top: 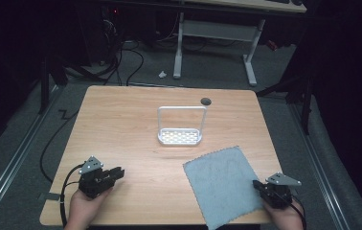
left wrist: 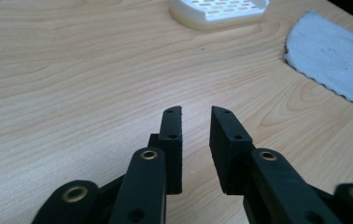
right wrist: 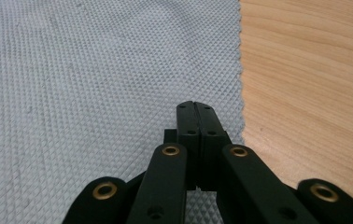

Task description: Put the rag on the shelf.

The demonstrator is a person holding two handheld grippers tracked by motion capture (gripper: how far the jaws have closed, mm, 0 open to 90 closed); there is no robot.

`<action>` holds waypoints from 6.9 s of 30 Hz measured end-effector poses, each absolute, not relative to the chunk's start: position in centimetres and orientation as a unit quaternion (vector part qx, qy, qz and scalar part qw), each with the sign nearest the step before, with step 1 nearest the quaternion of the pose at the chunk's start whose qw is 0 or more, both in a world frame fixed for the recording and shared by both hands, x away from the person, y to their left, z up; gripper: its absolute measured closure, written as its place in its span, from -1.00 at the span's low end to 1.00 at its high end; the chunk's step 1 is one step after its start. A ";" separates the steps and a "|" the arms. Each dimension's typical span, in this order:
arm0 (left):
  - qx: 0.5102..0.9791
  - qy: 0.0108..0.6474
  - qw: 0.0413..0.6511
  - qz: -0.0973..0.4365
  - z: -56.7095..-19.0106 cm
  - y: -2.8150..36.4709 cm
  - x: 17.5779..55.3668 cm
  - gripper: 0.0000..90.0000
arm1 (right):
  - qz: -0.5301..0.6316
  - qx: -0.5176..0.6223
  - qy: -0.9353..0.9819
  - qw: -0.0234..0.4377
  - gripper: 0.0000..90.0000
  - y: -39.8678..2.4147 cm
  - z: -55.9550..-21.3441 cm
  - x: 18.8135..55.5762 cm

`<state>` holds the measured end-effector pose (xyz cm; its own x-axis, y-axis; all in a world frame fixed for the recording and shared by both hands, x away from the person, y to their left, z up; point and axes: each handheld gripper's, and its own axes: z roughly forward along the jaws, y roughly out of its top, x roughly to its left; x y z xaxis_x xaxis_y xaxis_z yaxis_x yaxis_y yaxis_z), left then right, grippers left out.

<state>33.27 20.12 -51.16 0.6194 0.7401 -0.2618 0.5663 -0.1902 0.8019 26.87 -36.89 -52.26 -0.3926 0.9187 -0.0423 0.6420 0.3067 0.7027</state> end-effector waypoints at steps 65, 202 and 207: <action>0.886 0.261 0.381 0.052 -52.4 9.9 27.3 0.59 | 0.346 0.331 0.864 0.159 1.00 -25.8 -52.4 26.6; 0.736 0.332 0.560 0.184 -42.5 10.5 36.2 0.98 | 0.507 0.386 0.702 0.317 0.99 -26.2 -41.3 32.3; 0.730 0.324 0.569 0.196 -41.2 10.6 36.3 0.99 | 0.521 0.378 0.690 0.330 0.99 -26.1 -39.4 32.4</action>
